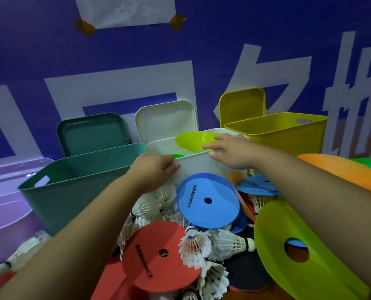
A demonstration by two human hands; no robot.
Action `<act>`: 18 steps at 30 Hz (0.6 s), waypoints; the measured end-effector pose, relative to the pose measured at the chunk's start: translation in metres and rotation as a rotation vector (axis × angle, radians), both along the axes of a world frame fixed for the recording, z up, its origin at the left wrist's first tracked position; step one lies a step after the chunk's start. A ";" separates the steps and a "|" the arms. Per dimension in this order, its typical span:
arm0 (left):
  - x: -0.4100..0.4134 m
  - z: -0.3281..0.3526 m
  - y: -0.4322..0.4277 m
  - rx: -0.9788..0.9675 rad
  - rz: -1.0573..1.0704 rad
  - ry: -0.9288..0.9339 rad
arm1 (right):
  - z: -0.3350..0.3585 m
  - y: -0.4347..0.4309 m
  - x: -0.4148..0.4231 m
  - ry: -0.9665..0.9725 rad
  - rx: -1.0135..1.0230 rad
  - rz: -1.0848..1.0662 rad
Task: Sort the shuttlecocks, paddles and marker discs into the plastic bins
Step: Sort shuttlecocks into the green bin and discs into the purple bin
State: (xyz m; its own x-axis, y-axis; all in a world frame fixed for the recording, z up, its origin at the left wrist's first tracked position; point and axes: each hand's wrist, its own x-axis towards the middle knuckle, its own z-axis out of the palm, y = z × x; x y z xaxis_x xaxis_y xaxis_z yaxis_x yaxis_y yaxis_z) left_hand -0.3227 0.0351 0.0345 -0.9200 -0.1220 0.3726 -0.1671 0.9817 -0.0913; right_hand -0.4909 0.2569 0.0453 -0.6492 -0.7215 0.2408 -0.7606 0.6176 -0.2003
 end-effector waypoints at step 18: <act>0.010 -0.001 0.004 -0.092 0.061 -0.032 | -0.023 0.028 0.060 -0.055 -0.289 0.093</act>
